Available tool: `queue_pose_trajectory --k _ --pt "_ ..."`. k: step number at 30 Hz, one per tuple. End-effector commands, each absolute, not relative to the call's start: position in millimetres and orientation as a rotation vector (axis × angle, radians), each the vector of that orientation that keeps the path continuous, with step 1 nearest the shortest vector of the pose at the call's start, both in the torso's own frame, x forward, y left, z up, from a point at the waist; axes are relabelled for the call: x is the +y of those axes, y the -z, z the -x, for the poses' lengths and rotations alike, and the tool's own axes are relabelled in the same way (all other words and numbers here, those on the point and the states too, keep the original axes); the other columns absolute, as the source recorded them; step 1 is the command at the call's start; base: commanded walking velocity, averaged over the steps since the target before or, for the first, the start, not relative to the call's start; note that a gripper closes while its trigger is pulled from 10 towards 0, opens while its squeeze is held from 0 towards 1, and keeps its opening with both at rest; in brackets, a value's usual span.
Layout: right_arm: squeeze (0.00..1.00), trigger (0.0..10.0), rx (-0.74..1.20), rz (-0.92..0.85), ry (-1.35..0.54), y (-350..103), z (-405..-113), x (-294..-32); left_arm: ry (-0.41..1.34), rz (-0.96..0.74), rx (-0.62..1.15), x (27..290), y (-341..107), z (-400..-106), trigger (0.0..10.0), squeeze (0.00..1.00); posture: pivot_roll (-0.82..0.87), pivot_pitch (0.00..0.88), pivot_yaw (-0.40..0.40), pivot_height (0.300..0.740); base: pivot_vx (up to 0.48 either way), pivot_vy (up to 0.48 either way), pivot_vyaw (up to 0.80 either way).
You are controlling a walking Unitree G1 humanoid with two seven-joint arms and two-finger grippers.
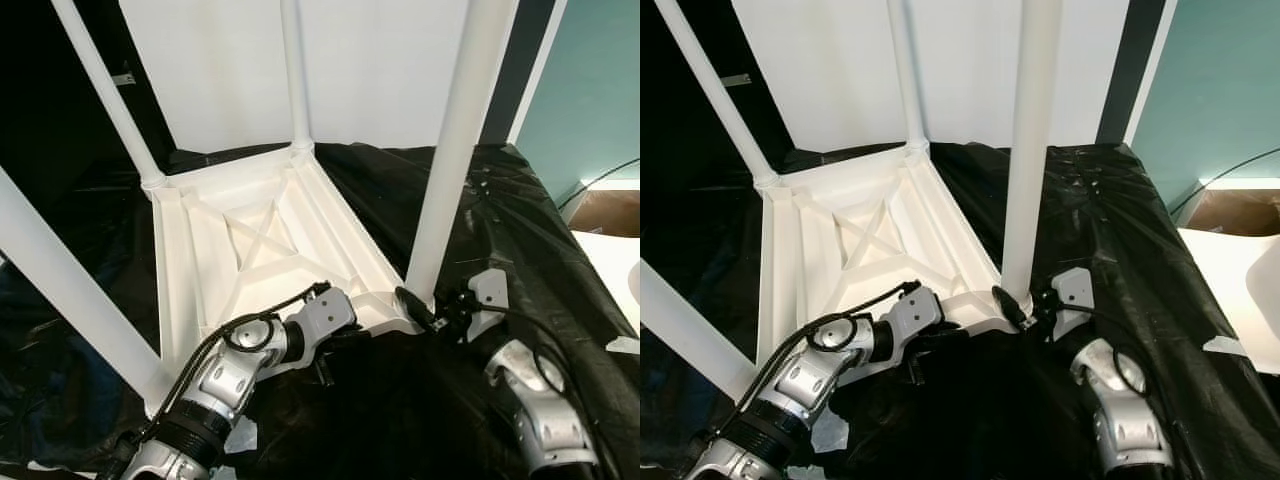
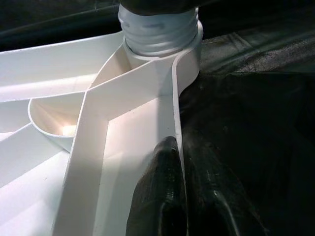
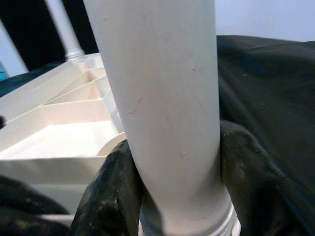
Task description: Building children table
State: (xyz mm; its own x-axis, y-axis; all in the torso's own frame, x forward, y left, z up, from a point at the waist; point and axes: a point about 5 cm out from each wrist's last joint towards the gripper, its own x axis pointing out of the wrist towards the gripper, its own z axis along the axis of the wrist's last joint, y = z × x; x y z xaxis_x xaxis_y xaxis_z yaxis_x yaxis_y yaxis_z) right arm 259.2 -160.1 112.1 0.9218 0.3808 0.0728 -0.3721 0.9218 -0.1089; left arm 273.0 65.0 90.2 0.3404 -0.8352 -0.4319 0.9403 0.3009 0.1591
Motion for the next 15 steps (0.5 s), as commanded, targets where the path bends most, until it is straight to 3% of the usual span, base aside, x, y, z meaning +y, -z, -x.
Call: queue_pose_trajectory --k 1,4,5,6,8,9,13,14,15 --pt "0.00 0.0 -0.092 0.136 -0.180 -115 -261 -188 1.130 -0.403 0.549 88 -42 -254 10.0 0.00 0.02 0.000 0.017 0.740 0.000 0.000 0.00" --pt "0.00 0.0 -0.068 0.143 -0.158 -115 -260 -189 1.137 -0.413 0.548 88 -43 -256 10.0 0.00 0.01 0.000 0.029 0.740 0.000 0.000 0.00" --pt "0.00 0.7 -0.057 0.149 -0.189 -114 -259 -185 1.135 -0.417 0.546 89 -44 -258 10.0 0.00 0.01 0.000 0.029 0.740 0.000 0.000 0.00" --pt "1.00 8.1 -0.051 0.140 -0.261 -114 -258 -178 1.134 -0.419 0.544 89 -45 -259 10.0 0.00 0.01 0.000 0.029 0.740 0.000 0.000 0.00" --pt "1.00 8.1 -0.049 0.133 -0.309 -113 -257 -172 1.133 -0.420 0.543 89 -45 -259 10.0 0.00 0.01 0.000 0.029 0.740 0.000 0.000 0.00" --pt "1.00 10.0 -0.042 0.123 -0.384 -112 -256 -165 1.133 -0.420 0.543 88 -45 -260 10.0 0.00 0.01 0.000 0.031 0.740 0.000 0.000 0.00" --pt "1.00 10.0 0.003 0.165 -0.570 -109 -263 -156 1.136 -0.420 0.543 87 -45 -260 10.0 0.00 0.00 0.000 0.033 0.740 0.000 0.000 0.00" --pt "0.00 10.0 0.021 0.183 -0.633 -109 -266 -155 1.137 -0.419 0.543 86 -45 -259 10.0 0.00 0.00 0.000 0.033 0.740 0.000 0.000 0.00" --pt "0.00 10.0 0.032 0.212 -0.730 -112 -272 -158 1.139 -0.417 0.544 85 -44 -259 10.0 0.00 -0.01 0.000 0.032 0.740 0.000 0.000 0.00"
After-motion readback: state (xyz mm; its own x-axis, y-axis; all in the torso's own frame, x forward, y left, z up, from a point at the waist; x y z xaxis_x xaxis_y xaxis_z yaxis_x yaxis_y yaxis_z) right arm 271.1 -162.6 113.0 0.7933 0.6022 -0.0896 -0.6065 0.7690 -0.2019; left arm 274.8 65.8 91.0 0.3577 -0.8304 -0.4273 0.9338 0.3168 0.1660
